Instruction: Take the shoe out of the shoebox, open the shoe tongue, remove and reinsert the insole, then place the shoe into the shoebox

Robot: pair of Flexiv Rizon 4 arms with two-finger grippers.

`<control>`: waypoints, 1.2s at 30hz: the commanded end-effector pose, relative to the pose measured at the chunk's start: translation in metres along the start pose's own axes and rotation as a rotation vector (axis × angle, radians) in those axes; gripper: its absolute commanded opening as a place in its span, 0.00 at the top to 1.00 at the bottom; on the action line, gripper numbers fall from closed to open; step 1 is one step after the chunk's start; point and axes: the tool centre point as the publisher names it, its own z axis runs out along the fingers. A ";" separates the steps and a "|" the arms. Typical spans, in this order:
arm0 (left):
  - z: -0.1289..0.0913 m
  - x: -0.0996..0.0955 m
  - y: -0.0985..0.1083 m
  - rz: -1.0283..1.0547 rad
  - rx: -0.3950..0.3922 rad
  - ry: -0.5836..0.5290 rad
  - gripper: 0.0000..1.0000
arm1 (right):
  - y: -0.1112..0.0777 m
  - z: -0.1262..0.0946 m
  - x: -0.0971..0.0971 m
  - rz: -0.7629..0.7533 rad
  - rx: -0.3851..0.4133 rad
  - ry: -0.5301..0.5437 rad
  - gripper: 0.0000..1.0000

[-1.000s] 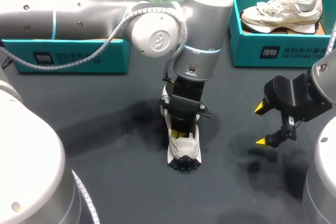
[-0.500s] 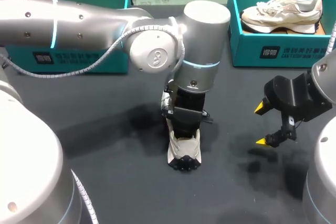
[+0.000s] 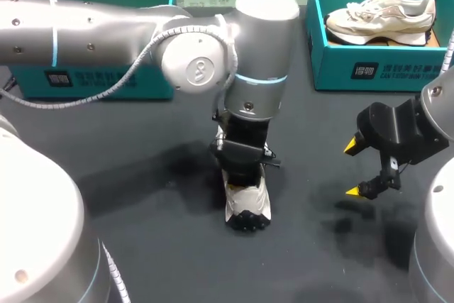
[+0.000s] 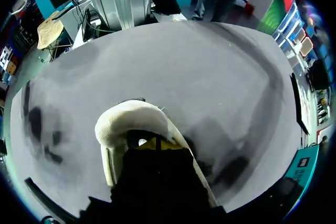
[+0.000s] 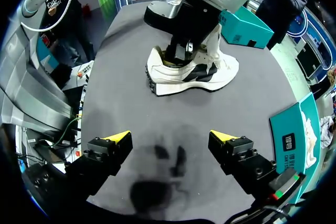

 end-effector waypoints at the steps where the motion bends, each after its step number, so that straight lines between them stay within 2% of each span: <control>1: 0.023 -0.015 0.013 -0.007 0.005 0.068 1.00 | -0.001 0.000 0.002 0.000 0.001 -0.004 0.00; 4: 0.029 -0.012 0.018 -0.037 -0.013 0.078 1.00 | -0.001 0.000 0.002 0.000 0.001 -0.004 0.00; 7: 0.028 -0.009 0.022 -0.080 -0.033 0.034 1.00 | -0.001 0.000 0.002 0.000 0.001 -0.004 0.00; 15: -0.012 -0.003 0.013 -0.123 -0.118 -0.140 1.00 | -0.001 0.000 0.002 0.000 0.001 -0.004 0.00; 18: -0.019 -0.004 0.009 -0.105 -0.123 -0.173 1.00 | -0.001 0.000 0.002 0.000 0.001 -0.004 0.00; 27: 0.006 -0.023 0.007 -0.075 -0.078 -0.171 1.00 | -0.001 0.000 0.002 0.000 0.001 -0.004 0.00; 31: 0.014 -0.026 0.013 -0.118 -0.109 -0.147 1.00 | -0.001 0.000 0.002 0.000 0.001 -0.004 0.00; 36: 0.017 -0.019 0.025 -0.190 -0.146 -0.140 1.00 | -0.001 0.000 0.002 0.000 0.001 -0.004 0.00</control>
